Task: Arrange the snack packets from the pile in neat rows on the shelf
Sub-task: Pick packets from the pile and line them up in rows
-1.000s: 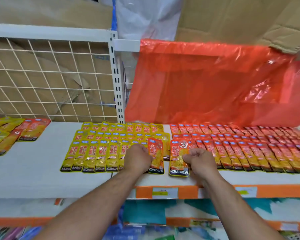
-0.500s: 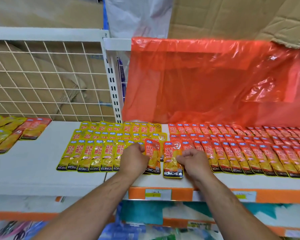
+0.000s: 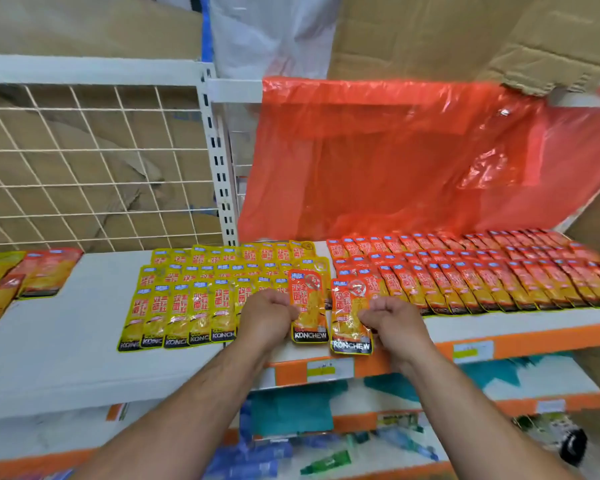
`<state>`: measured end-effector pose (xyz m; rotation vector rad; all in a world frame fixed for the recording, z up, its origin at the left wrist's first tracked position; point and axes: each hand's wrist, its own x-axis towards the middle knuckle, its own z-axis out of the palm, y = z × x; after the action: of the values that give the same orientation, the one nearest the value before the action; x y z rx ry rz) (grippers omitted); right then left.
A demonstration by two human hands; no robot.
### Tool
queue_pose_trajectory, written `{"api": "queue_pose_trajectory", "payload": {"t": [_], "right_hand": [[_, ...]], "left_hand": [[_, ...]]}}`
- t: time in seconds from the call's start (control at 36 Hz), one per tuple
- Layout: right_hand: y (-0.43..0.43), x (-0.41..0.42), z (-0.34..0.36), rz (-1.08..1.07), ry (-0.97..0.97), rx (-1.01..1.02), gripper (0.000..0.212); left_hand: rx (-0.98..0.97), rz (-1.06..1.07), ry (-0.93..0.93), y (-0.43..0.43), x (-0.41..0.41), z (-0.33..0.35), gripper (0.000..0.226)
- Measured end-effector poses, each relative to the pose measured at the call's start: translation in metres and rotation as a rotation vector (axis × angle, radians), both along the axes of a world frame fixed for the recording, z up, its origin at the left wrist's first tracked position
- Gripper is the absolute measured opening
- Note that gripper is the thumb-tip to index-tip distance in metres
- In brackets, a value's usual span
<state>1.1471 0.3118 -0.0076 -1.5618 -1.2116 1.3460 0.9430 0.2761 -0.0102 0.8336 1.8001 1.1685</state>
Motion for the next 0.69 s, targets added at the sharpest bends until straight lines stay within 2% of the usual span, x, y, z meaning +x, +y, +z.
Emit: {"api": "queue_pose_trajectory", "payload": {"t": [0.19,0.39,0.58,0.69], "right_hand": [[-0.039,0.045,0.003,-0.17,0.014,-0.015,0.009],[-0.053,0.09,0.007,-0.266,0.025,0.044,0.006],[-0.024,0.126,0.003,-0.208,-0.004,0.062,0.011],[0.001,0.142,0.005,-0.128,0.01,0.061,0.011]], "left_hand": [[-0.02,-0.102,-0.078,-0.01,0.035,0.001,0.016],[0.031,-0.106,-0.022,0.001,0.065,0.001,0.017],[0.021,-0.046,0.059,0.027,0.1,-0.004,0.017],[-0.036,-0.023,0.175,0.035,0.112,-0.013,0.014]]}}
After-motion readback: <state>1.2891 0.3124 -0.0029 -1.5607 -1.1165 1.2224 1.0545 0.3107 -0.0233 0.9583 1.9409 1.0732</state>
